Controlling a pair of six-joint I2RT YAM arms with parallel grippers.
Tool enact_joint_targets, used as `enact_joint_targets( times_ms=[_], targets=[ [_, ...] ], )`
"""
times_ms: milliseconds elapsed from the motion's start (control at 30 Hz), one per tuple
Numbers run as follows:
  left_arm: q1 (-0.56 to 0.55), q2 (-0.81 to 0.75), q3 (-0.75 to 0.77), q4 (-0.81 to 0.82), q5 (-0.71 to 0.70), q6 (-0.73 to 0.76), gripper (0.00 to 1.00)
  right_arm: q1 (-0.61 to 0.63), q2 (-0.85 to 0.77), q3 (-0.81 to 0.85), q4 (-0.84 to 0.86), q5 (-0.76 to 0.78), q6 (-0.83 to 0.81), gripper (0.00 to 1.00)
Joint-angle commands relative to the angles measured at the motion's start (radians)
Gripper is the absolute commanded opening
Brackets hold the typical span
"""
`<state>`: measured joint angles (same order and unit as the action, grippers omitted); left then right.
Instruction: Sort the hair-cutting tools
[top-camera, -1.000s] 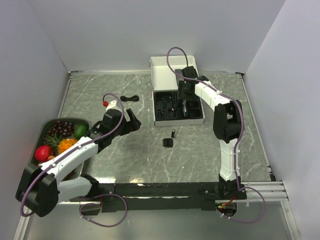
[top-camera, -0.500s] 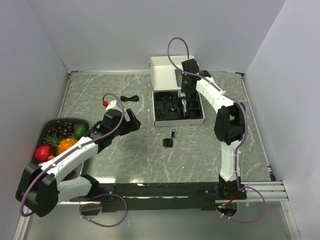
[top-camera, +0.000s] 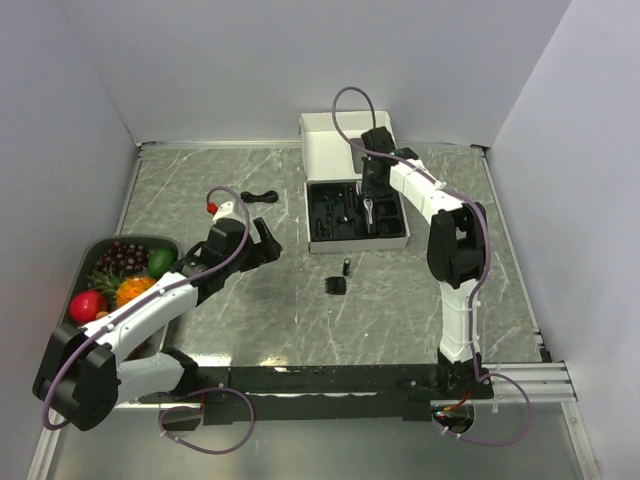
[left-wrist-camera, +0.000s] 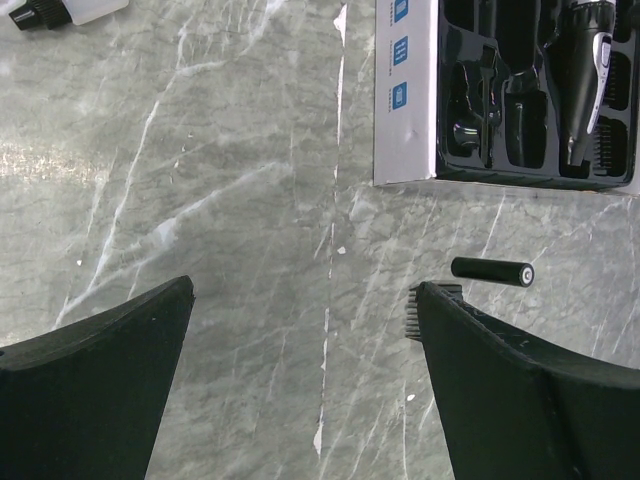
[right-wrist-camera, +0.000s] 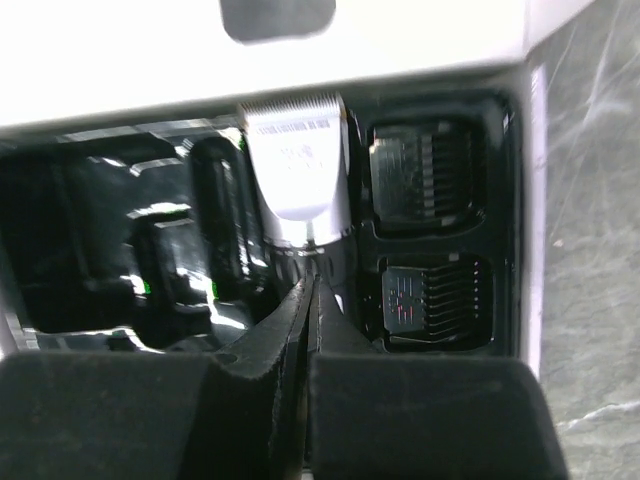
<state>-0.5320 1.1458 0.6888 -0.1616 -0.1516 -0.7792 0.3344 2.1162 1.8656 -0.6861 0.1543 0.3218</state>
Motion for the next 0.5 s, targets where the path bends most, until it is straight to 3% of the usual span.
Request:
enact_joint_targets(
  times_ms=[0,467],
  targets=[
    [-0.006,0.005,-0.005,0.040,0.001,0.003,0.99,0.006,0.017,-0.034,0.019,-0.010,0.020,0.00],
    [-0.017,0.012,-0.009,0.043,0.000,-0.002,0.99,0.015,-0.034,-0.138,0.068,-0.002,0.020,0.00]
  ],
)
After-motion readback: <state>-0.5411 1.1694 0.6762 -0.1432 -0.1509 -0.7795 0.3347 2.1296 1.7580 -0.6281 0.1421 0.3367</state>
